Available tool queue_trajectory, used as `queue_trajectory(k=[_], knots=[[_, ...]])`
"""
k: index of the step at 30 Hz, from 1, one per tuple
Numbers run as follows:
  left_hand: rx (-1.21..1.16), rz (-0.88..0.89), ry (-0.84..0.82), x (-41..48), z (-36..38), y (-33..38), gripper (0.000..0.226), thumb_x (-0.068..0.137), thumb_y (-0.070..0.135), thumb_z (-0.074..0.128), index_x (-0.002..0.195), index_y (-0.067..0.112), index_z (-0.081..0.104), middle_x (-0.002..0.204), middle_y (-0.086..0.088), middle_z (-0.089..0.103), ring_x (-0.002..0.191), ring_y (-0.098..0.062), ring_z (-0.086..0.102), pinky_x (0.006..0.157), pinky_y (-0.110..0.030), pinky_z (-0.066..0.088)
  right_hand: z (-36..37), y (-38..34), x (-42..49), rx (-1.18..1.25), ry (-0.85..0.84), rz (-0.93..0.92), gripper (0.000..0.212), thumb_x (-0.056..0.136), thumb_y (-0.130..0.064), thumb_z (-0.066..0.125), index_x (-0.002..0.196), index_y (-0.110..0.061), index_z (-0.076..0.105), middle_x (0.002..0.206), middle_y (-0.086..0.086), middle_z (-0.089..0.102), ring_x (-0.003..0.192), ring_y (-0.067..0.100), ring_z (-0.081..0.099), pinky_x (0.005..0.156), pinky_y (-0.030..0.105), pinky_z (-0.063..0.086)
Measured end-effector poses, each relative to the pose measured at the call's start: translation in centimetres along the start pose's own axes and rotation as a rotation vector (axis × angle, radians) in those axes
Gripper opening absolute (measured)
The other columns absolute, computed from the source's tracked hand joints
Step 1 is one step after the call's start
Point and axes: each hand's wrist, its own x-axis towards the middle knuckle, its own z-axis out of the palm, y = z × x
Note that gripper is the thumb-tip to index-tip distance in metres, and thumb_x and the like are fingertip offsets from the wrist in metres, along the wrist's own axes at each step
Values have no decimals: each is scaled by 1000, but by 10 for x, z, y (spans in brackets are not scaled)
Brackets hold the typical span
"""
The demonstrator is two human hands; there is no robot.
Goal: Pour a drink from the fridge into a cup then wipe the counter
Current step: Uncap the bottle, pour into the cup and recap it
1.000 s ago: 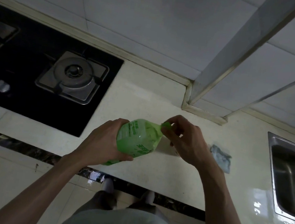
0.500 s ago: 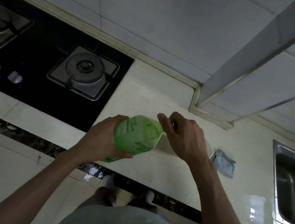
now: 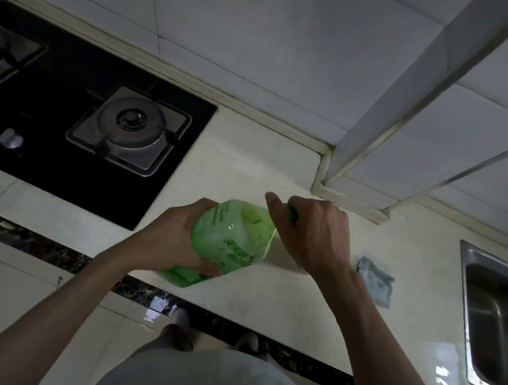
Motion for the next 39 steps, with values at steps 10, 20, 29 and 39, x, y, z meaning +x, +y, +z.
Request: queue_trajectory(k=[10, 20, 29, 39], knots=[[125, 17, 125, 24, 52, 41, 92, 46, 49, 91, 125, 36, 45, 110, 19, 58, 100, -5, 56, 81, -30, 49, -13, 55, -6, 177, -117, 356, 59, 95, -48, 41, 47, -16, 31, 44, -3, 32, 41, 17, 29, 49, 26, 31], [70, 21, 32, 38, 89, 82, 84, 49, 39, 93, 119, 41, 47, 105, 23, 60, 95, 6, 57, 75, -22, 50, -27, 110, -25, 114, 81, 108, 52, 87, -32, 29, 39, -15, 18, 34, -8, 17, 30, 12, 20, 45, 18, 15], [255, 55, 331, 45, 168, 104, 77, 56, 41, 88, 121, 24, 50, 104, 7, 57, 95, -17, 51, 75, -36, 45, -27, 160, -30, 274, -158, 493, 41, 87, -26, 42, 51, -8, 33, 54, 6, 37, 53, 25, 38, 51, 27, 31], [20, -14, 252, 48, 187, 123, 92, 48, 48, 90, 126, 38, 44, 113, 22, 59, 105, -3, 57, 86, -39, 52, -53, 186, -44, 96, 26, 117, 56, 83, -47, 23, 40, -13, 31, 36, -5, 23, 34, 15, 24, 52, 29, 46]])
